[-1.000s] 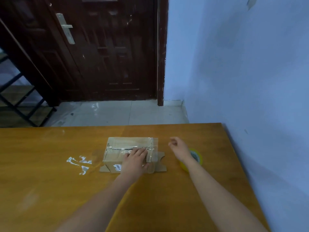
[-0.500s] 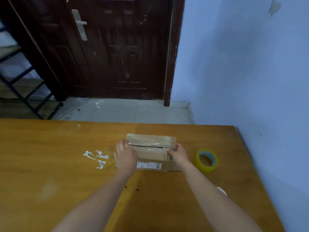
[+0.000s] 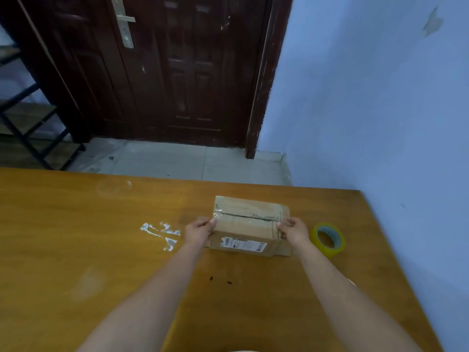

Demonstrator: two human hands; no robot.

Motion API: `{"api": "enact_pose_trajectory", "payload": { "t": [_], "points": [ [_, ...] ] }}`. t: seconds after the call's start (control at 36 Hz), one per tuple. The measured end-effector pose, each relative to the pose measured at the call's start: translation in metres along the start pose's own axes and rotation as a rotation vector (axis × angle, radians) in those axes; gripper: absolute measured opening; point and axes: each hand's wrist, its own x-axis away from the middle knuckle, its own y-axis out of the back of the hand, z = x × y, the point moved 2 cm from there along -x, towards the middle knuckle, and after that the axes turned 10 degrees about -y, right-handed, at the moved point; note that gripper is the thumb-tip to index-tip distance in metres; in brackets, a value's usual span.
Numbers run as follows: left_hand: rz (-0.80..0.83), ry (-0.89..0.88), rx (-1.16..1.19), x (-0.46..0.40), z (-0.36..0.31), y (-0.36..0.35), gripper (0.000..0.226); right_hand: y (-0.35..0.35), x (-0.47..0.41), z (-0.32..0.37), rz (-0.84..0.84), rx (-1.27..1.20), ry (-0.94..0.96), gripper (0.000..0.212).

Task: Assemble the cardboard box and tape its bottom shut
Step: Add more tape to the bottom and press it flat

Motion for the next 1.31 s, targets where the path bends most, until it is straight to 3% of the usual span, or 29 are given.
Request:
{"api": "enact_pose_trajectory", "payload": {
  "t": [0.36, 0.64, 0.83, 0.94, 1.03, 1.11, 1.19, 1.31],
  "points": [
    [0.208, -0.015, -0.02, -0.004, 0.009, 0.011, 0.035, 0.003, 0.01, -0.004, -0.065, -0.005, -0.043, 0.047],
    [0.108, -0.014, -0.023, -0.004, 0.001, 0.0, 0.025, 0.006, 0.017, -0.007, -0.061, -0.041, -0.009, 0.042],
    [0.079, -0.104, -0.36, -0.018, -0.001, 0.0, 0.029, 0.012, 0.019, -0.012, -0.014, -0.062, -0.002, 0.045],
    [-0.044, -0.149, -0.57, -0.021, -0.024, -0.011, 0.029, 0.016, 0.019, -0.014, 0.027, -0.104, -0.018, 0.044],
    [-0.079, -0.334, -0.746, -0.011, -0.043, -0.037, 0.029, 0.016, 0.018, -0.015, 0.044, -0.126, -0.024, 0.041],
    [0.034, -0.594, -0.877, 0.006, -0.05, -0.076, 0.031, 0.015, 0.02, -0.019, 0.051, -0.089, -0.014, 0.042],
    [0.311, -0.789, -1.098, 0.018, -0.044, -0.117, 0.045, 0.014, 0.024, -0.022, 0.038, -0.053, 0.0, 0.039],
    [0.626, -0.811, -1.355, 0.024, -0.022, -0.155, 0.063, 0.014, 0.029, -0.025, 0.014, -0.008, 0.023, 0.035]
  ]
}}
